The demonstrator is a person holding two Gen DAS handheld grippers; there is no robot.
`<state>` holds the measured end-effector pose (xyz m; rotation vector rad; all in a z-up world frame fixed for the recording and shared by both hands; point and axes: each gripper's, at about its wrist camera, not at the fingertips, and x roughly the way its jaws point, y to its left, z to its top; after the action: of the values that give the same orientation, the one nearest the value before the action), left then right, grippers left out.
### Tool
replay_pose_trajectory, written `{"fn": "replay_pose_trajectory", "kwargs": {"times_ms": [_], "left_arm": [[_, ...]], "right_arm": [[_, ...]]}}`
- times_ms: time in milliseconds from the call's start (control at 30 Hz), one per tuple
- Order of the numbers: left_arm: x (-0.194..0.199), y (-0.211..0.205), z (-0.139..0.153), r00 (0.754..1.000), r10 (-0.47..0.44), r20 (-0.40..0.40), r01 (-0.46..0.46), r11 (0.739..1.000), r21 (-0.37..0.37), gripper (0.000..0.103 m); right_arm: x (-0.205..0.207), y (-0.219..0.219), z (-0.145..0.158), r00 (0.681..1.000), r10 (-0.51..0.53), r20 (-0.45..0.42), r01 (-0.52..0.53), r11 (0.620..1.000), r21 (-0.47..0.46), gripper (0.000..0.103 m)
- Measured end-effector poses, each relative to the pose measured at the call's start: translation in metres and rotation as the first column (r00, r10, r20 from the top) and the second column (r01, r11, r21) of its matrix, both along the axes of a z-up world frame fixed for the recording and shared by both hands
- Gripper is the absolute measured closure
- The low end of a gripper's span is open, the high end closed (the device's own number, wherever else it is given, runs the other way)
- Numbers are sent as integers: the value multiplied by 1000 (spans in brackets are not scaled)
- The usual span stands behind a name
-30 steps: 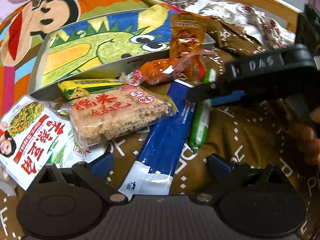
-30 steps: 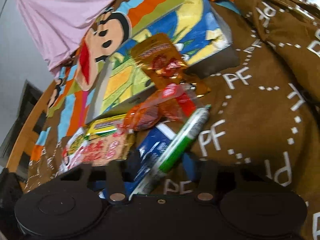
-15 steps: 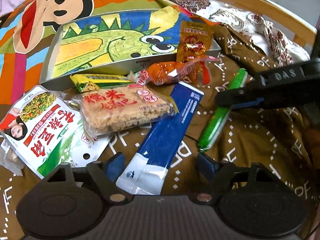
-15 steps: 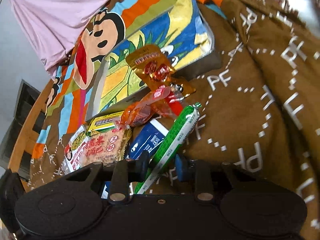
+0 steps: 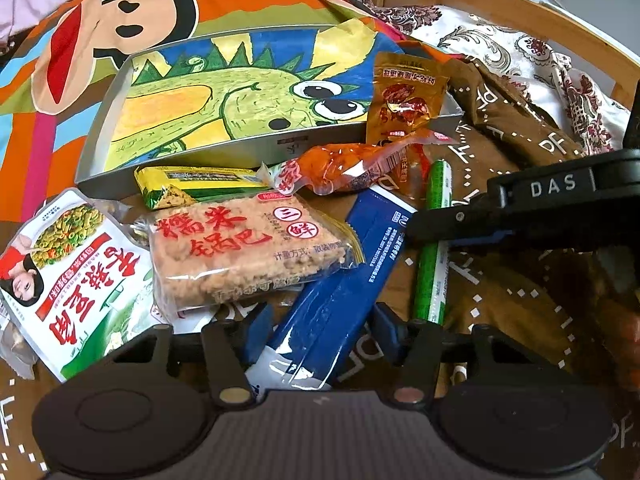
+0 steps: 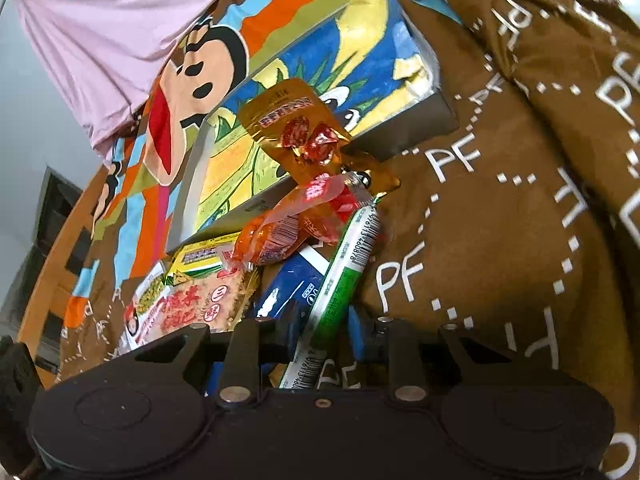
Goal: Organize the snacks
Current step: 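Lower the left tool onto the blue tube while the right tool lowers onto the green tube, then close the left tool on the blue tube while the right tool grips the green tube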
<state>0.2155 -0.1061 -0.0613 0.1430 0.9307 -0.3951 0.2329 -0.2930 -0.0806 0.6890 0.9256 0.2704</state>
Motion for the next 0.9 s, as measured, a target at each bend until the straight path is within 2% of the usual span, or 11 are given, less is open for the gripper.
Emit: {"fn": "replay_pose_trajectory", "kwargs": {"times_ms": [100, 200, 267, 333, 567, 900], "left_arm": [[1, -2, 0, 1000, 21, -8, -21, 1000, -2, 42], [1, -6, -1, 999, 34, -9, -33, 999, 16, 41], [2, -8, 0, 999, 41, -9, -41, 999, 28, 42], [1, -10, 0, 999, 50, -6, -50, 998, 39, 44], [-9, -16, 4, 997, 71, 16, -72, 995, 76, 54], [-32, -17, 13, 993, 118, 4, -118, 987, 109, 61]], "right_arm": [[-3, 7, 2, 1000, 16, 13, -16, 999, -31, 69], [-6, 16, 3, 999, 37, 38, -34, 997, -67, 61], [-6, 20, 3, 998, 45, 50, -41, 995, -90, 61], [-7, 22, 2, 998, 42, 55, -36, 993, -113, 69], [-12, 18, 9, 997, 27, 72, -20, 996, -90, 74], [-28, 16, 27, 990, 11, 138, 4, 994, -111, 79]]}}
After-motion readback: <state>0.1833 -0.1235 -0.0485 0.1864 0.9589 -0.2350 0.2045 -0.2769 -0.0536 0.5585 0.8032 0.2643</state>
